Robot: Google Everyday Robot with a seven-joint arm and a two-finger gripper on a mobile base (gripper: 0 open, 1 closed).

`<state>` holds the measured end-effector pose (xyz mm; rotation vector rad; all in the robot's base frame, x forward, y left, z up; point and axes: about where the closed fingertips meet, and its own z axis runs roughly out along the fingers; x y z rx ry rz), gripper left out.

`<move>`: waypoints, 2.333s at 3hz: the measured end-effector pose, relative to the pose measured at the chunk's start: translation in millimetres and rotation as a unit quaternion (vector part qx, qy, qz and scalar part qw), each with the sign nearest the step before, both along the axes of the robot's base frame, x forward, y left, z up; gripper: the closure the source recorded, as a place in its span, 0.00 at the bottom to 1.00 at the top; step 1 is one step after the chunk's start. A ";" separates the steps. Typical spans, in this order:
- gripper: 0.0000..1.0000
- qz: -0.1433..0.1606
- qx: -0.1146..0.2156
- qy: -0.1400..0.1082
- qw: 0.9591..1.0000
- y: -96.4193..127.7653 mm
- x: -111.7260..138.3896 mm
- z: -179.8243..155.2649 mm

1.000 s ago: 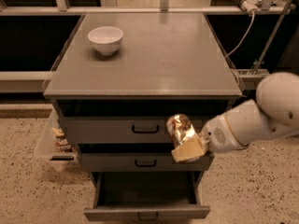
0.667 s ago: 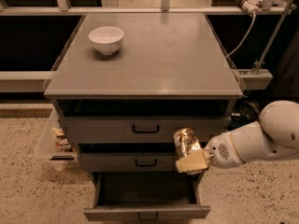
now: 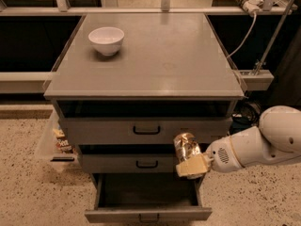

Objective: Place orange can into bottom drawer

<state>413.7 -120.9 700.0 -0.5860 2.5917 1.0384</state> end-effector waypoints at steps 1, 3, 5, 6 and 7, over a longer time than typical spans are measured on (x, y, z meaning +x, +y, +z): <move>1.00 -0.048 0.036 0.034 0.998 -12.8 -12.7 -59.7; 1.00 -0.144 0.078 0.109 0.980 -43.1 -20.6 -192.3; 1.00 -0.150 0.085 0.129 0.977 -42.4 -21.9 -209.3; 1.00 -0.146 0.089 0.161 0.972 -39.4 -5.0 -237.3; 1.00 -0.146 0.101 0.193 0.965 -35.9 14.4 -269.7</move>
Offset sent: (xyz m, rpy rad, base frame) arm -0.0235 -0.0579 -0.2338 0.1926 0.2541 -0.3613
